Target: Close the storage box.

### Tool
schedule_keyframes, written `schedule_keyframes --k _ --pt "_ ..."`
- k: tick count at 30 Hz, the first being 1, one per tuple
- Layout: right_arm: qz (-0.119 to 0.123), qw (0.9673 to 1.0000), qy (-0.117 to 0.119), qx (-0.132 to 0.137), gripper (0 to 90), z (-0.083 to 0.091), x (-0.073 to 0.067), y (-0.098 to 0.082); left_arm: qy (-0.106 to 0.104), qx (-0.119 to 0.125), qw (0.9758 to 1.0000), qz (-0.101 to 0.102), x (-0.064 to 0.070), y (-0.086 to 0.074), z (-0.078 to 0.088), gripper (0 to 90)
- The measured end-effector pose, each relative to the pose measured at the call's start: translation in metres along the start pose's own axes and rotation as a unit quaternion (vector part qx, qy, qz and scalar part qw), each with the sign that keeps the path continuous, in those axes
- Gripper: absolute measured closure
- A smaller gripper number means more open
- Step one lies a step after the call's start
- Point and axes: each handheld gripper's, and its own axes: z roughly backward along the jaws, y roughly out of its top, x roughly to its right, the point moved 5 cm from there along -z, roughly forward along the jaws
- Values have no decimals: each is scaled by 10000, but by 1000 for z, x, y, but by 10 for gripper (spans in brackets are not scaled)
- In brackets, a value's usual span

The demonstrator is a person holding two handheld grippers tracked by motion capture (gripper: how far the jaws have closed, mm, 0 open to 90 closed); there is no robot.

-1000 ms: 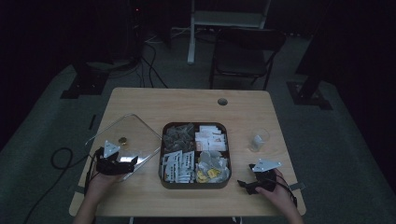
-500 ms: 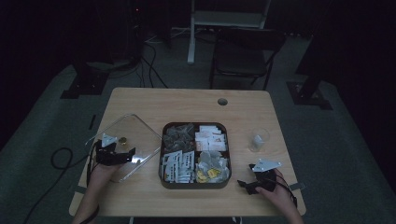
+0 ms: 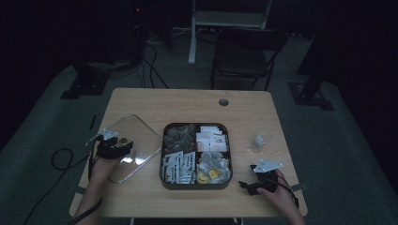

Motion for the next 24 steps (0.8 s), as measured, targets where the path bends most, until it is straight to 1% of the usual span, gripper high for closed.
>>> schedule_keyframes --k 1,2,3,4,5,7,8,10,11,12,13,14,15,18,20,22,24 --pt "1 10000 0 0 126 0 0 0 23 -20 10000 -11 -1 0 -1 290" --pt "0 10000 0 0 126 0 0 0 44 -15 10000 -34 -1 0 -2 346" --pt "1 10000 0 0 126 0 0 0 -1 -16 10000 -41 0 -1 -3 356" --pt "2 10000 0 0 126 0 0 0 14 -11 10000 -61 0 -1 -3 377" --pt "1 10000 0 1 126 0 0 0 44 -13 10000 -71 -1 0 -4 416" --pt "1 10000 0 0 126 0 0 0 43 2 10000 -58 -1 0 -5 436" --pt "1 10000 0 0 126 0 0 0 71 -4 9999 -74 0 0 -5 471" --pt "-4 10000 1 2 126 0 0 0 90 -47 9999 -86 0 -1 -7 487" --pt "0 10000 0 1 126 0 0 0 148 -60 9998 -87 -1 -1 -8 508" --pt "2 10000 -1 1 126 0 0 0 147 -73 9998 -67 -1 -1 -8 534" --pt "-1 10000 0 2 127 0 0 0 152 -65 9999 -51 -2 -1 -9 539" --pt "4 10000 -1 4 127 0 0 0 186 -86 9998 -53 -3 -1 -9 568" --pt "10 10000 -1 4 127 0 0 0 171 -66 9998 -47 -3 -1 -9 583" --pt "7 10000 -4 4 128 0 0 0 156 -32 9998 -85 -3 -2 -10 585" --pt "-7 10000 -7 4 128 0 0 0 92 -51 9999 0 -4 -1 -9 589" --pt "-1 10000 -8 5 128 0 -1 0 104 -67 9999 -23 -4 -1 -9 592" --pt "-11 10000 -12 4 128 0 -1 0 164 -69 9998 -19 -4 0 -9 594"
